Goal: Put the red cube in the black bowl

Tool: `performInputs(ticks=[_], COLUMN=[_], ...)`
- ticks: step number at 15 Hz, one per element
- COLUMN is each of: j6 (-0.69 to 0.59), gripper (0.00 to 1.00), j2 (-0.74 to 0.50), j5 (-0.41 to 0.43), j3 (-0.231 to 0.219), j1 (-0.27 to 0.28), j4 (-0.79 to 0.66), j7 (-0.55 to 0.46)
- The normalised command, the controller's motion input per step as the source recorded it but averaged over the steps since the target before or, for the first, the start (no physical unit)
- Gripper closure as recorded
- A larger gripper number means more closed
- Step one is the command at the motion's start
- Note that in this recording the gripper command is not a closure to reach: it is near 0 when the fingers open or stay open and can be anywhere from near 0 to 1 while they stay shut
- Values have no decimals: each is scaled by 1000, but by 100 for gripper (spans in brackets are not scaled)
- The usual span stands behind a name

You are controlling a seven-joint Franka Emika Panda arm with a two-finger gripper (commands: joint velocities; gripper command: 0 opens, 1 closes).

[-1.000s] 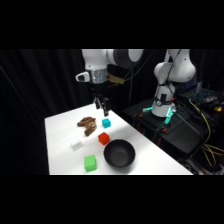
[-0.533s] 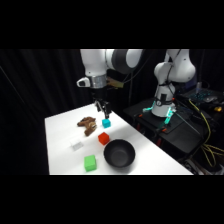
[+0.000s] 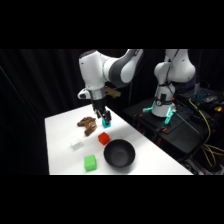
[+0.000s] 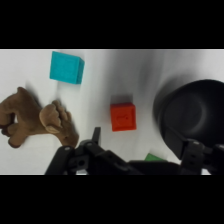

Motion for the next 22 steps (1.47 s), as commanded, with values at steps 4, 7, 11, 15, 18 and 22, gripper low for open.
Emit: performInputs(ticks=[4, 7, 11, 15, 18, 22], j6=[200, 213, 259, 313, 303, 267], gripper=[0, 0, 0, 0, 0, 0], j2=[159, 129, 125, 158, 145, 97], j5=[197, 283, 295, 230, 150, 105], j3=[88, 125, 161, 173, 153, 138], j1=[-142, -195, -180, -136, -140, -175], j4=[118, 75, -6, -51, -54, -65], j7=[-414, -418, -376, -278, -226, -216])
